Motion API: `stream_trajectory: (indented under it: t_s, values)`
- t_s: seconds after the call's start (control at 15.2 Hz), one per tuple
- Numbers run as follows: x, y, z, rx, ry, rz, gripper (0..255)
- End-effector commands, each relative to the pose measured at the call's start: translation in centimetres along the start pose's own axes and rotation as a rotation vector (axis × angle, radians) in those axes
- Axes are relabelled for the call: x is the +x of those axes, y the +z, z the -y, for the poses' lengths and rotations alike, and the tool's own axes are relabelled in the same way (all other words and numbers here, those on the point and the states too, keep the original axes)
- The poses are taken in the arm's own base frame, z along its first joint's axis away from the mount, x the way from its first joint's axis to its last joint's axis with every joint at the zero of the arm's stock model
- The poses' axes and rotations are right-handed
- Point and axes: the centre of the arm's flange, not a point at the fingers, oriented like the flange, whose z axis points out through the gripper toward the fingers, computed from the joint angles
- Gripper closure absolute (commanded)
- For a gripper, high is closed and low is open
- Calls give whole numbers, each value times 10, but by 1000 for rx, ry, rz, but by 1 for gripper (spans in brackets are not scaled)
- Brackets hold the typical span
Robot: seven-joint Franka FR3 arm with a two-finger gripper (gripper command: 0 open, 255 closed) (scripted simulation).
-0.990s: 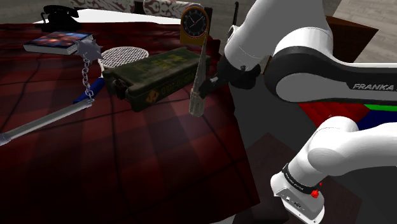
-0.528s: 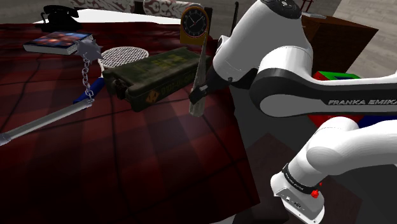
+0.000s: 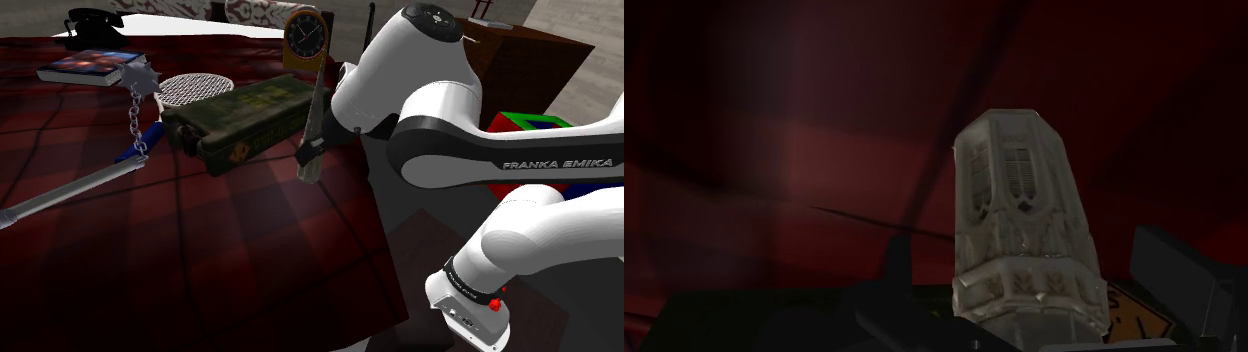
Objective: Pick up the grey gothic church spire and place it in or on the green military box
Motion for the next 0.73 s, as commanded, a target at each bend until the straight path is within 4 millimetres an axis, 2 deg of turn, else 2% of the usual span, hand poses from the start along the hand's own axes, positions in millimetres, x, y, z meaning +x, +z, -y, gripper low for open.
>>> stream_trajectory:
  t_s: [0.0,0.07,0.66]
  values:
    - [0,0,0,0,0,0,0]
    - [0,0,0,0,0,0,255]
    - [0,0,0,0,0,0,255]
